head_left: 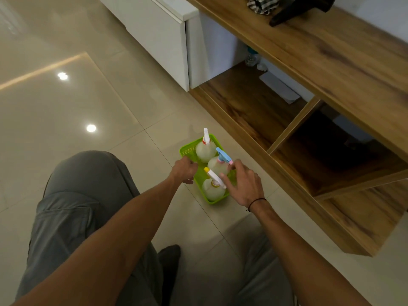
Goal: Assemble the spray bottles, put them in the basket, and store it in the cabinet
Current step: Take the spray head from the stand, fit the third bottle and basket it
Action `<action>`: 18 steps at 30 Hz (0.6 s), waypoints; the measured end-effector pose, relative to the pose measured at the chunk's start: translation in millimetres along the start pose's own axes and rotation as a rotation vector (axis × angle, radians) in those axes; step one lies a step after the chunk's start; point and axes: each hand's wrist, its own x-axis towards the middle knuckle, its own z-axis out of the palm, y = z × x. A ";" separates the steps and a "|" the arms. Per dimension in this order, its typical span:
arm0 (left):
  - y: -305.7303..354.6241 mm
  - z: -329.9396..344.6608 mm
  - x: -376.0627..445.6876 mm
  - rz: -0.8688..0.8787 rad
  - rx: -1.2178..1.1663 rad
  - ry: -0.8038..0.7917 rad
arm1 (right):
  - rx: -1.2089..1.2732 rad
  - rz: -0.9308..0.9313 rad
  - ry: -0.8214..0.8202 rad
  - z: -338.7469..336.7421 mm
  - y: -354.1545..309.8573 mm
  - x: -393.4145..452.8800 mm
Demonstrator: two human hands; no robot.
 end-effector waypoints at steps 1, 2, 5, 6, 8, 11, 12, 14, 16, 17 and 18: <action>-0.9 1.3 0.3 -0.016 -0.011 0.022 | 0.059 0.058 0.067 -1.9 1.2 2.2; -2.0 2.4 0.8 -0.039 -0.019 0.037 | 0.108 0.127 0.135 -2.3 2.5 4.5; -4.9 2.8 2.7 -0.105 -0.066 0.040 | 0.240 0.345 0.236 2.0 5.2 13.8; -5.2 3.0 3.6 -0.129 -0.086 0.036 | 0.290 0.415 0.216 4.1 7.0 18.6; -6.1 5.2 4.1 -0.176 -0.127 0.024 | 0.374 0.569 0.112 9.4 13.6 29.5; -11.1 13.0 5.7 -0.217 -0.135 -0.036 | 0.443 0.827 -0.179 17.5 24.0 40.0; -13.1 16.3 6.5 -0.223 -0.153 -0.060 | 0.505 0.899 -0.268 19.5 24.4 40.6; -16.3 26.1 6.7 -0.210 -0.188 -0.090 | 0.648 0.988 -0.366 24.6 21.0 39.5; -17.4 33.5 2.6 -0.188 -0.167 -0.085 | 0.647 0.974 -0.343 31.6 15.6 38.8; -17.3 35.0 1.4 -0.187 -0.183 -0.061 | 0.618 0.958 -0.305 34.2 12.8 37.7; -16.8 35.3 0.7 -0.178 -0.207 -0.028 | 0.598 0.942 -0.266 34.4 10.6 37.3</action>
